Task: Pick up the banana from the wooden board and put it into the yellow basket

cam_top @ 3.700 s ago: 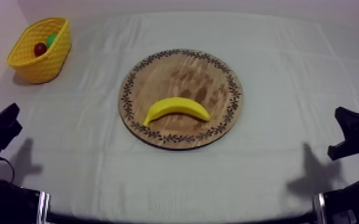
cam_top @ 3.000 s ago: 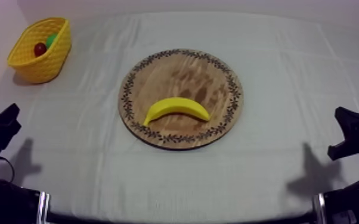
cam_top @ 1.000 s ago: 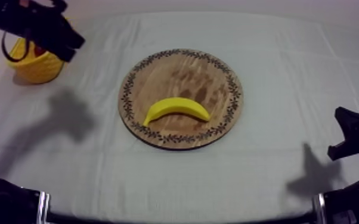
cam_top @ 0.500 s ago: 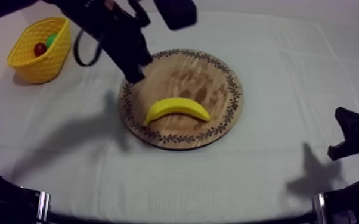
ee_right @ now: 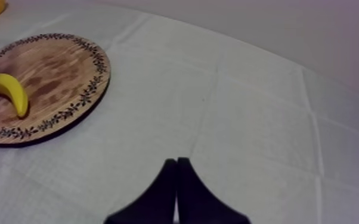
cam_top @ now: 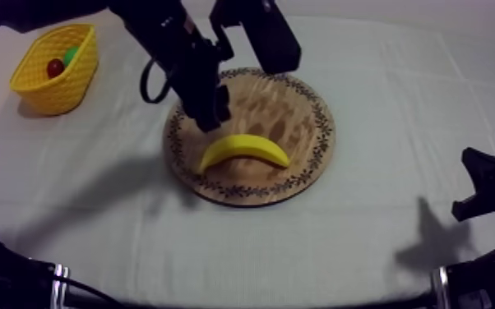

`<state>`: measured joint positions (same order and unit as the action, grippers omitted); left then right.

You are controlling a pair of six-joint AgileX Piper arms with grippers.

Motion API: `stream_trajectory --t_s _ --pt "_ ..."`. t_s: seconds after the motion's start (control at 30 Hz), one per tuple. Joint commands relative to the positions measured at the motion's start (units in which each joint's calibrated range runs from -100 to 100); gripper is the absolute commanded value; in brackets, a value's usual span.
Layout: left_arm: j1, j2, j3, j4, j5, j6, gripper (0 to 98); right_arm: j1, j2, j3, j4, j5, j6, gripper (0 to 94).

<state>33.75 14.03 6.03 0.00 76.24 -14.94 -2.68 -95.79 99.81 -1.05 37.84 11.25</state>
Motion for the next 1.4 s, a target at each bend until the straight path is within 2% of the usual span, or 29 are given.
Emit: stream_trajectory --t_s 0.0,0.17,0.57,0.83,1.03,1.13,1.27,1.37 --pt "0.1 2.4 -1.8 -0.24 1.3 -0.2 70.3 0.0 0.0 0.0 0.0 0.0 0.0 0.2" --pt "0.9 9.0 -6.1 -0.03 3.0 -0.8 75.2 0.0 0.0 0.0 0.0 0.0 0.0 0.2" --pt "1.0 20.5 -11.0 0.22 3.4 -1.6 74.7 0.0 0.0 0.0 0.0 0.0 0.0 0.2" --pt "0.1 26.4 -13.2 2.09 3.5 -2.5 73.8 0.0 0.0 0.0 0.0 0.0 0.0 0.2" --pt "-0.3 29.3 -15.0 2.91 3.5 -3.0 69.2 0.0 0.0 0.0 0.0 0.0 0.0 0.2" --pt "-0.3 30.4 -16.0 3.24 3.6 -3.1 59.4 0.0 0.0 0.0 0.0 0.0 0.0 0.2" --pt "-0.2 32.0 -17.8 3.46 4.3 -2.6 25.9 0.0 0.0 0.0 0.0 0.0 0.0 0.2" --pt "-0.2 32.8 -19.0 3.78 5.2 -2.5 12.9 0.0 0.0 0.0 0.0 0.0 0.0 0.2"
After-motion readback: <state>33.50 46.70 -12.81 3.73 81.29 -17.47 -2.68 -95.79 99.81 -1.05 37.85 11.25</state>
